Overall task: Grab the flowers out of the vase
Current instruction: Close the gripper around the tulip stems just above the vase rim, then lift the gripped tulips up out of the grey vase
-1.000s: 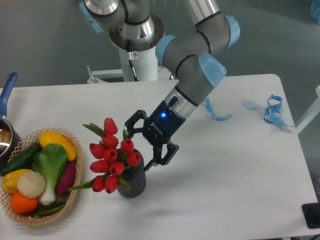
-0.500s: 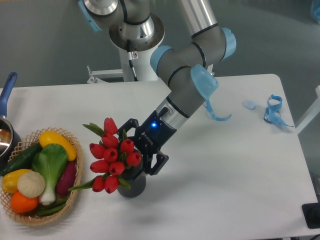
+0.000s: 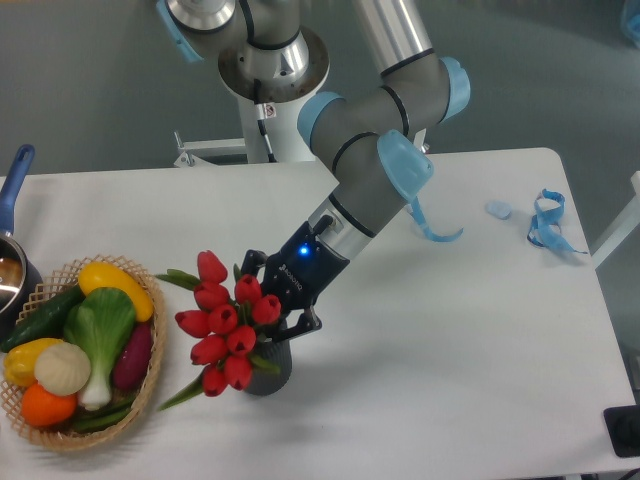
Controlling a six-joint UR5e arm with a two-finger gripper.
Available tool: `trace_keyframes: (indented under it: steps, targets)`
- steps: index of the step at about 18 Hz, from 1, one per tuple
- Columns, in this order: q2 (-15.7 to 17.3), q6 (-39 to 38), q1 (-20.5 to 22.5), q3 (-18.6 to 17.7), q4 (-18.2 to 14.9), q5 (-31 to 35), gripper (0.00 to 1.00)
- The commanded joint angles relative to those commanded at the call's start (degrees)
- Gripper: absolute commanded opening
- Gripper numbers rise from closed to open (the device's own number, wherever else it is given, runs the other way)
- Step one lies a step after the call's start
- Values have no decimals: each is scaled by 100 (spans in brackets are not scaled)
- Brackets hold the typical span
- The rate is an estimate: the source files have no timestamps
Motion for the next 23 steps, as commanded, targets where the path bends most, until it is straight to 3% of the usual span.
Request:
trace_keyframes:
  steps: [3, 12, 20, 23]
  targets:
    - [79, -105, 44, -9, -9, 0, 31]
    - [782, -975, 97, 35, -35, -324, 31]
    - [1055, -1872, 246, 536, -18, -606, 31]
    - [1125, -2144, 500, 746, -18, -676, 31]
